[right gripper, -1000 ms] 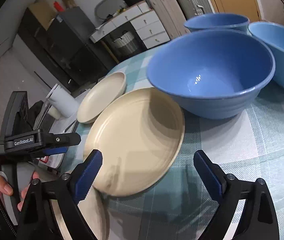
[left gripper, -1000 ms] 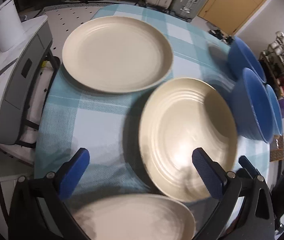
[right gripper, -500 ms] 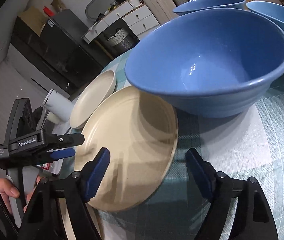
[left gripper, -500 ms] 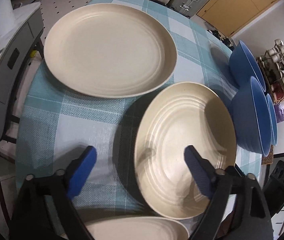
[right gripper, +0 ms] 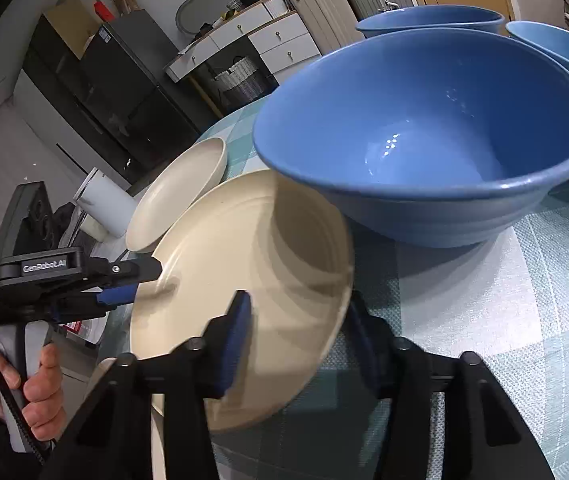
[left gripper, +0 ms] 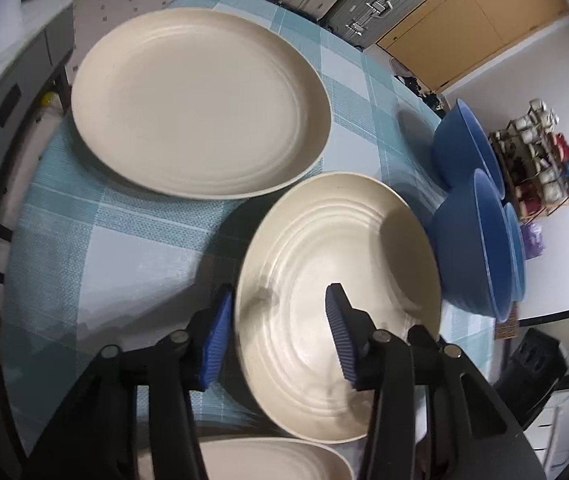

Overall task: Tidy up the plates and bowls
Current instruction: 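Close the left tool on the middle cream plate's rim while the right tool grips it too, then lift the middle cream plate with both tools toward the nearest cream plate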

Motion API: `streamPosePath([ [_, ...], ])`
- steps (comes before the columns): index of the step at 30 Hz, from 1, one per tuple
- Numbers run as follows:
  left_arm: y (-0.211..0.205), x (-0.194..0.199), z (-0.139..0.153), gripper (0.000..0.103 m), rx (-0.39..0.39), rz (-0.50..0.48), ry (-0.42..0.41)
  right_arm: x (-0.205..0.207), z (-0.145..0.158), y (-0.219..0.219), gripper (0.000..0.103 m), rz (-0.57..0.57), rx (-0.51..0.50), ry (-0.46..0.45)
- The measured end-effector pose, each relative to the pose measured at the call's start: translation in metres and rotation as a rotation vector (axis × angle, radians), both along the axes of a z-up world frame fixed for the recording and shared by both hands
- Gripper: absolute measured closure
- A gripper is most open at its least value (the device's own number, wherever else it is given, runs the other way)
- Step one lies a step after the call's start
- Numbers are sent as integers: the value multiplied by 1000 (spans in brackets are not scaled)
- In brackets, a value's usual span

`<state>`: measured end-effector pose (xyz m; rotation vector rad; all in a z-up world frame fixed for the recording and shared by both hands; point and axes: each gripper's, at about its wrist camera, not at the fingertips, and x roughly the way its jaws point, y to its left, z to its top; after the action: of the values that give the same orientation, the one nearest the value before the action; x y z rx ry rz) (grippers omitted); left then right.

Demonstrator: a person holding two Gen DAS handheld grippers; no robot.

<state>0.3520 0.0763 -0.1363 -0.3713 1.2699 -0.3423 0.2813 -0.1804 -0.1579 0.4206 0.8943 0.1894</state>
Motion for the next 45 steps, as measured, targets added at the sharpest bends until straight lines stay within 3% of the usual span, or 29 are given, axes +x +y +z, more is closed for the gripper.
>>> streamPosePath([
  [2, -1, -2, -1, 65, 29, -6, -5, -2, 0, -8, 71, -14, 7, 6],
  [7, -1, -3, 0, 80, 85, -16, -17, -4, -2, -10, 84, -29, -20, 9],
  [13, -12, -7, 2, 84, 197, -66, -60, -1, -3, -8, 87, -42, -43, 5],
  [30, -9, -14, 20, 87, 175, -47, -84, 0, 2, -8, 90, -106, -1, 40],
  [45, 4, -27, 40, 87, 150, -18, -98, -10, 17, -4, 90, -98, 25, 38],
])
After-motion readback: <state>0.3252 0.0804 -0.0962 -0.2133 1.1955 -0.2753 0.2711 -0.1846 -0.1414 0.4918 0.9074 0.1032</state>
